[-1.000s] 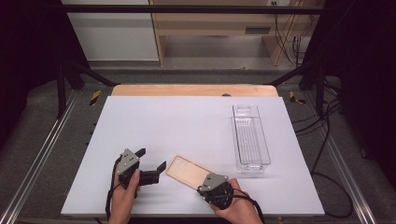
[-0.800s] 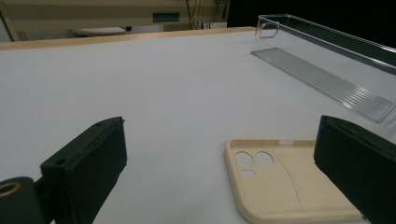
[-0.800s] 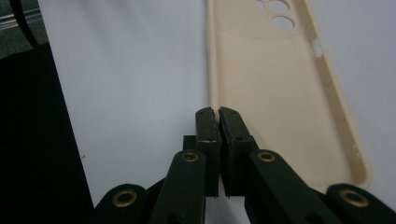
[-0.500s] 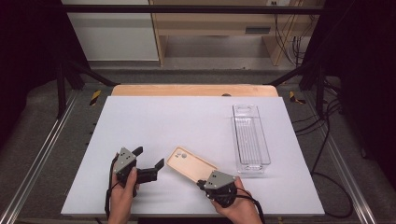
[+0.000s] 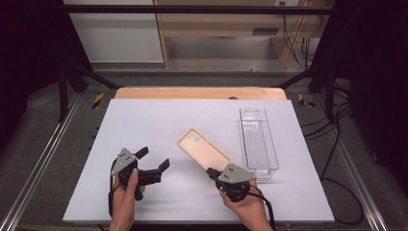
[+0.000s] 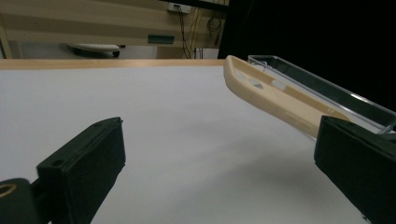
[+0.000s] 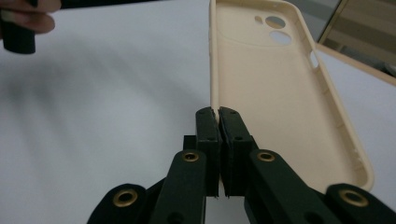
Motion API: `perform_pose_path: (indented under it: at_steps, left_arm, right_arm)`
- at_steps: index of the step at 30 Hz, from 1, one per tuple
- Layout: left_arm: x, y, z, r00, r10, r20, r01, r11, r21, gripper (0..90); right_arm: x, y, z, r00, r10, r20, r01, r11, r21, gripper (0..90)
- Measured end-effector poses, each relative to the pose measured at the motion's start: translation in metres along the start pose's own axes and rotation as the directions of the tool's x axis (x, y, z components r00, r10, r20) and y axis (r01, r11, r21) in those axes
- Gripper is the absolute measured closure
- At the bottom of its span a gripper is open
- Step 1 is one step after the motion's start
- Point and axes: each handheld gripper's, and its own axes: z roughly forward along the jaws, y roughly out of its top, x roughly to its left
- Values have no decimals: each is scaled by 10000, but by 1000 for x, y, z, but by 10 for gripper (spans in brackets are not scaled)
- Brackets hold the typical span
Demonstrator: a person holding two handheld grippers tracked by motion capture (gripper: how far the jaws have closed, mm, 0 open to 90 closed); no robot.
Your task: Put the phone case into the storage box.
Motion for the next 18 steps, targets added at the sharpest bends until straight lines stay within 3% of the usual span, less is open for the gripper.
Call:
perform_pose_path:
  at_steps: [3,9,11,14,18]
  left_arm:
    - [-3,11,3,9988,-279,405,287,9994,-204,18]
    - [-1,29,23,9968,-503,624,510,9987,-91,24]
    - [1,29,30,9953,-785,571,782,9969,79,31]
    - [0,27,30,9955,-843,437,830,9960,319,34]
    - [-4,21,22,9931,-940,696,927,9955,220,30]
  right_arm:
    - [-9,8,0,9993,187,338,-166,9979,-619,877]
    - [-18,14,5,9979,247,604,-184,9945,-1033,877]
    - [-17,12,7,9973,331,656,-251,9926,-1184,877]
    - [-15,9,8,9968,440,672,-351,9911,-1287,877]
    - [-7,5,6,9968,503,621,-413,9895,-1387,876]
